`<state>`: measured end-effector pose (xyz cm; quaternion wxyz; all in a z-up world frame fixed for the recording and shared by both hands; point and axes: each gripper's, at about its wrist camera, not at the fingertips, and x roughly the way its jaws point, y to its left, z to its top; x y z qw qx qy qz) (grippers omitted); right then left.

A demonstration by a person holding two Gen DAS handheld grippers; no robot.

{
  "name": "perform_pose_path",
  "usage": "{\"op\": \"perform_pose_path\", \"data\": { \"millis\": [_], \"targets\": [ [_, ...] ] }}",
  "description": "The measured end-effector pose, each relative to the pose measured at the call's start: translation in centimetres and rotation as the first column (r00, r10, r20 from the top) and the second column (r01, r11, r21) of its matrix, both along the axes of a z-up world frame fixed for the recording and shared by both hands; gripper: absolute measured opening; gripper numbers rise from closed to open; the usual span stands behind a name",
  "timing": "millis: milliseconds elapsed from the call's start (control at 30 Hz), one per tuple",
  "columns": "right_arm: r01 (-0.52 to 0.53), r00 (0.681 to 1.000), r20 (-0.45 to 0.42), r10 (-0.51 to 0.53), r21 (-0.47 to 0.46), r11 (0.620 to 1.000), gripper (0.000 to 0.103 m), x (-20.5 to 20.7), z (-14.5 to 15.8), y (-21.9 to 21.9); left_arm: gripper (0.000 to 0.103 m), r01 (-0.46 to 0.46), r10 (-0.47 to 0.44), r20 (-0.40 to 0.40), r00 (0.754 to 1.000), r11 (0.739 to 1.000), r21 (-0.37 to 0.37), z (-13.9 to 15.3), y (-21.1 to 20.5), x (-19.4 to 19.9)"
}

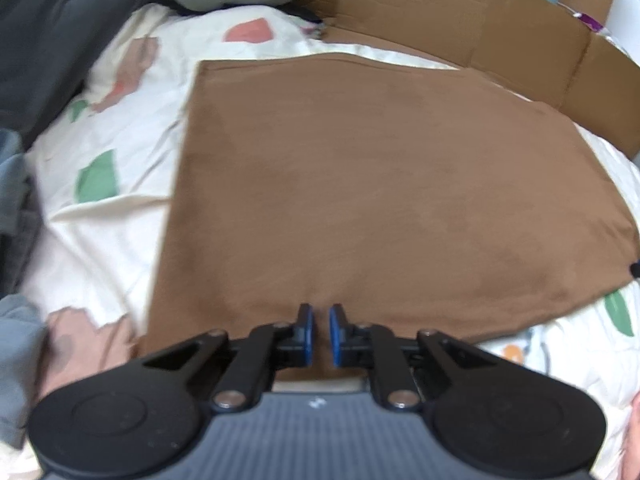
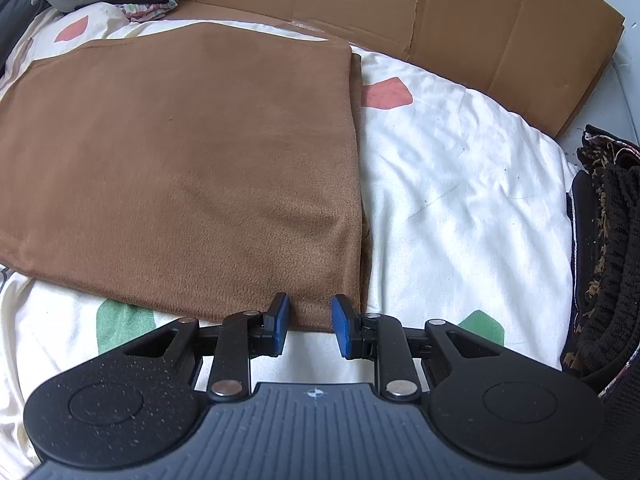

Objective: Fold clothes

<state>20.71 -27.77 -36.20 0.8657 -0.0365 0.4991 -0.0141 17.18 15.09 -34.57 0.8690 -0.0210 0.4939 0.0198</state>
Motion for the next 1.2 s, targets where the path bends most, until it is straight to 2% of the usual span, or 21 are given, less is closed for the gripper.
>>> {"op": "perform_pose_path", "data": {
  "millis": [200, 533, 600, 733, 833, 933, 1033, 1100, 1200],
  "targets": [
    [-0.005, 1.0, -0.004, 0.005, -0.002, 1.0, 0.029, 0.0, 0.0, 0.1, 0.013, -0.077, 0.077, -0.019, 0.997, 0.997, 0.023, -0.5, 3.4, -0.2],
    [0.019, 1.0, -0.007, -0.018, 0.018, 1.0, 0.029, 0.0, 0.3, 0.0, 0.012, -0.111, 0.114, -0.022, 0.993, 0.989, 0.094, 0.0, 5.4, -1.5],
    [0.046, 0.999, -0.01, -0.046, 0.032, 0.998, 0.029, 0.0, 0.8, -0.2, 0.012, -0.12, 0.122, -0.016, 0.992, 0.989, 0.087, 0.4, 5.3, -1.7],
    [0.102, 0.995, 0.015, -0.103, 0.078, 0.992, 0.03, -0.8, 2.7, -1.0, 0.02, -0.156, 0.155, 0.006, 0.988, 0.985, 0.069, 1.7, 5.4, -2.4],
    [0.156, 0.987, 0.02, -0.16, 0.14, 0.978, 0.031, -1.7, 3.7, -2.3, 0.021, -0.193, 0.193, -0.006, 0.981, 0.981, 0.014, 2.0, 5.9, -2.8],
    [0.22, 0.974, 0.0, -0.226, 0.23, 0.948, 0.031, -2.5, 3.4, -3.8, 0.024, -0.226, 0.226, -0.015, 0.974, 0.973, -0.038, 1.9, 6.4, -3.1],
    [0.283, 0.957, -0.039, -0.286, 0.323, 0.903, 0.032, -2.9, 2.4, -5.1, 0.027, -0.289, 0.286, -0.042, 0.957, 0.948, -0.13, 1.3, 7.4, -3.3],
    [0.36, 0.93, -0.084, -0.359, 0.42, 0.833, 0.033, -3.0, 1.7, -6.2, 0.028, -0.33, 0.322, -0.072, 0.944, 0.923, -0.2, 0.7, 8.1, -3.3],
    [0.457, 0.876, -0.156, -0.456, 0.57, 0.683, 0.033, -3.4, 0.5, -7.5, 0.035, -0.387, 0.375, -0.101, 0.922, 0.864, -0.321, -0.1, 8.9, -3.5]
  ]
}}
